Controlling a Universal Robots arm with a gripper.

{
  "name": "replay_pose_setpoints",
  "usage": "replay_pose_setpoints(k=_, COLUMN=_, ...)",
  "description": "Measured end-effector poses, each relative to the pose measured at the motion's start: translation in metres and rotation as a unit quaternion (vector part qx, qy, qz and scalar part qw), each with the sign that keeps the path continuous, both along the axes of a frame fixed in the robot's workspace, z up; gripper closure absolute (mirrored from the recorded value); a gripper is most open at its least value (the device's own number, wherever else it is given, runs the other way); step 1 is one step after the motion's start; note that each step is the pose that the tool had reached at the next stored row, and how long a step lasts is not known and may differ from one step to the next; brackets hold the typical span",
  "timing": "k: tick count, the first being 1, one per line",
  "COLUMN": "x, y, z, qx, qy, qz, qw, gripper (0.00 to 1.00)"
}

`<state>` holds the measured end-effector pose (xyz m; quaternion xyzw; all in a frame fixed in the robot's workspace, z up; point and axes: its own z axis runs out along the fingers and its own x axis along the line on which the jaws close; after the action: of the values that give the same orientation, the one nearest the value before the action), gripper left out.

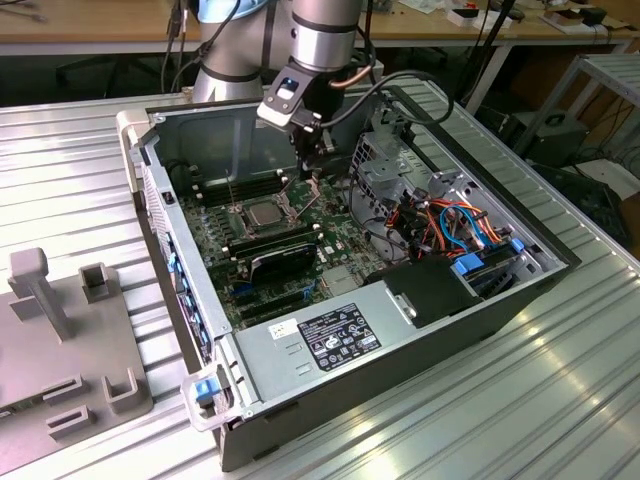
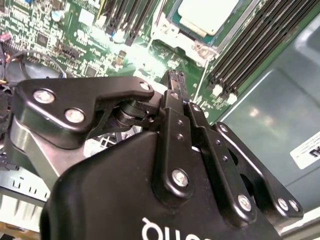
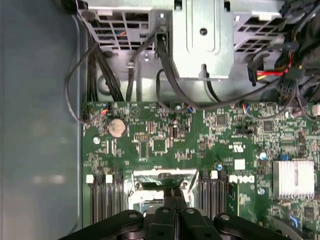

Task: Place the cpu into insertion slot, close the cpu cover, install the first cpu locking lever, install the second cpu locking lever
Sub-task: 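Close the cpu cover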

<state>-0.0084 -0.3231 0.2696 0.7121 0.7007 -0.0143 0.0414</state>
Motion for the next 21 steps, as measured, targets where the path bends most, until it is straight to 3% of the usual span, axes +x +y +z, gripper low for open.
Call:
replay_pose_setpoints(k=3, x=0.0047, y=0.0, z=0.0, qx=-0.0001, qy=0.0, qz=0.0, qw=1.0, gripper=0.89)
replay_pose_setpoints(k=21, x=0.0101, y=0.0, z=0.0004, qx=-0.0002, qy=0.0, qz=0.0, qw=1.0, gripper=0.89)
